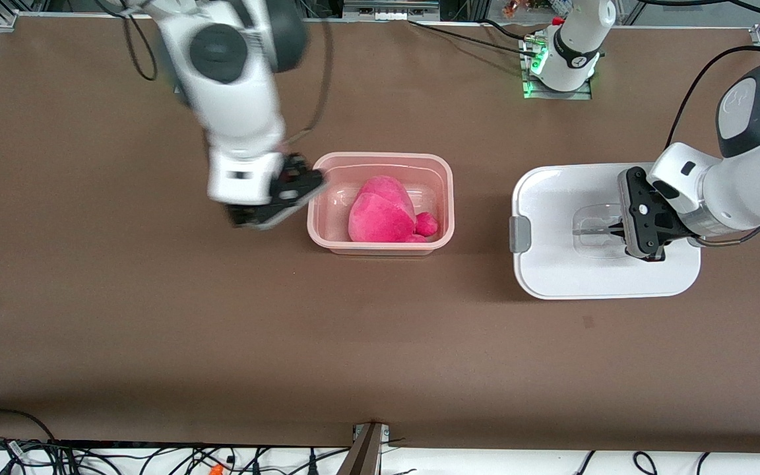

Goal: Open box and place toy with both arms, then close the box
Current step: 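Release the toy and withdraw the right gripper while the left gripper returns the lid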

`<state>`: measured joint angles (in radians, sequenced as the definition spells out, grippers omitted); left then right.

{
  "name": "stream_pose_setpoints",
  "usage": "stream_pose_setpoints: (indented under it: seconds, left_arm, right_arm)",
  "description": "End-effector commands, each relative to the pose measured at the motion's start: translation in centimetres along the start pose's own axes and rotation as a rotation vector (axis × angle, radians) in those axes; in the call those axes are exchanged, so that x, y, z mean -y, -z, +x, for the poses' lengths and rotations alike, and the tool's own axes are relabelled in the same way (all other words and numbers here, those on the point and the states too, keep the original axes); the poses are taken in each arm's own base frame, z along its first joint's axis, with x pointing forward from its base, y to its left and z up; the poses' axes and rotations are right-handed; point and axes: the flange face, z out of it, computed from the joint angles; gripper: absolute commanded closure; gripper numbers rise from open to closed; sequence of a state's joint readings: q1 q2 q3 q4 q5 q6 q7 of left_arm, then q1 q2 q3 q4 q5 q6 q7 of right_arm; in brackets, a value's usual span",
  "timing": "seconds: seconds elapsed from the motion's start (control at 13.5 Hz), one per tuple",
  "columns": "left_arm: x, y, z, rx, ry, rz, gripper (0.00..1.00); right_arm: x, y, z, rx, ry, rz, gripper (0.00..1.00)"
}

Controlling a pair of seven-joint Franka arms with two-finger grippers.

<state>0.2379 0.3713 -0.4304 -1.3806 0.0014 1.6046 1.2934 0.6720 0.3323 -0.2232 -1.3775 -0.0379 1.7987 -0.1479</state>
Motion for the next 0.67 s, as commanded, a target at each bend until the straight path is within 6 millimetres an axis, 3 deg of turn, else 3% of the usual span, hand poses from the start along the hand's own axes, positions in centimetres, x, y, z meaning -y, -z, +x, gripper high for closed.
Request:
stream_pose_setpoints:
  seconds: [0.0,0.22,0.45,0.59]
  left_arm:
    - [-0.4,0.2,2.0,-0.039,-0.012,-0.004,1.00]
    - [-1.9,-1.5,9.4,-0.116,-0.047,-0.032,1.00]
    - [-4.0,-2.5,16.5,-0.157,0.004,0.012,1.00]
    - [-5.7,-5.3,21.4,-0.138,-0.003,0.052,1.00]
  right_arm:
    - [-7.4,3.8,-3.9,-0.026,-0.162,0.062,0.00]
    - [-12.9,5.9,-8.9,0.021,-0.274,0.093,0.00]
    - [-15.3,6.3,-12.7,0.027,-0.379,0.115,0.00]
    - [-16.6,6.1,-14.2,0.046,-0.446,0.124,0.00]
